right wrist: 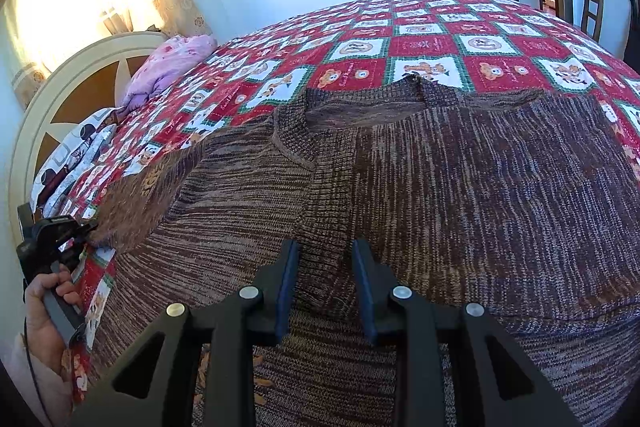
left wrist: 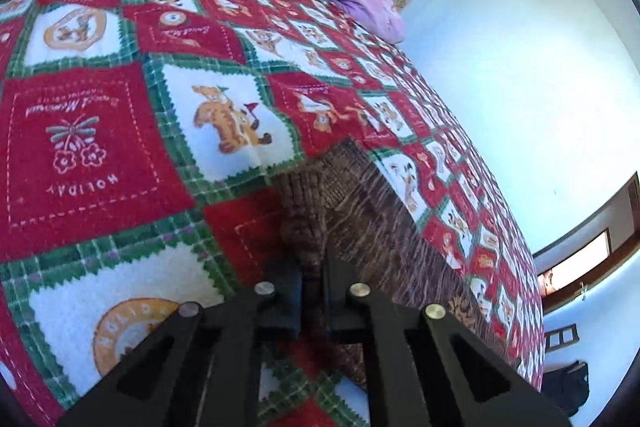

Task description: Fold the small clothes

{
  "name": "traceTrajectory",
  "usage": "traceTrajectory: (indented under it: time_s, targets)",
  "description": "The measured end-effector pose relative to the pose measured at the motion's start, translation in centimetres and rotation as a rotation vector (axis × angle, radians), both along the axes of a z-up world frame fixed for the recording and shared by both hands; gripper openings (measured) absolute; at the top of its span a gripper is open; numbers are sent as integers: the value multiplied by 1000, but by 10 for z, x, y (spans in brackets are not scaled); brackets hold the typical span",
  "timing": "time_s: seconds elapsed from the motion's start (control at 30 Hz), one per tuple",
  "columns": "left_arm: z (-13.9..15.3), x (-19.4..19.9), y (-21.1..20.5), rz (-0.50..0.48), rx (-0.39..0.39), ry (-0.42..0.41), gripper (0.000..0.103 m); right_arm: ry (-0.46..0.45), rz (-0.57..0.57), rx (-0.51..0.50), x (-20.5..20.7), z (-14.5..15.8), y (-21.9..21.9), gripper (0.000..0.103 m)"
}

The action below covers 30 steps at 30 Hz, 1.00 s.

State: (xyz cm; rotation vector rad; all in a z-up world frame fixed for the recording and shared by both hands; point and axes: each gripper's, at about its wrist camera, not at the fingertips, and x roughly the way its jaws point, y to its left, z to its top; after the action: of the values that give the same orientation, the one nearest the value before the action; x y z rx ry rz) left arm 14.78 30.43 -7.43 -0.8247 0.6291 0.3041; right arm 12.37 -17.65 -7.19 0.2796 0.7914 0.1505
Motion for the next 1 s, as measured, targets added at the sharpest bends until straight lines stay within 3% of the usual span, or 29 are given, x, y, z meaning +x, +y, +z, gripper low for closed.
traceTrajectory:
  time_s: [0.2,0.3,0.47,0.6,0.8,1.0]
  targets:
    - [27,16,-31,-86,163,-19,6,-6,-2,5,-1,0,-1,30]
    - [54,18,-62,-170,258,-80,6,-21,-17,23,-3,2,-5,30]
    - [95,13,-139,-375,380,-201,6,-52,-88,101,-12,2,-23,30]
    - [109,5,-203,-552,418,-267,6,-56,-141,188,-15,-2,-39,30]
    - [96,-12,-279,-759,463,-267,6,-69,-201,274,-20,-6,-56,30]
    - [55,-22,-322,-912,521,-128,6,-62,-203,308,-20,-9,-62,31]
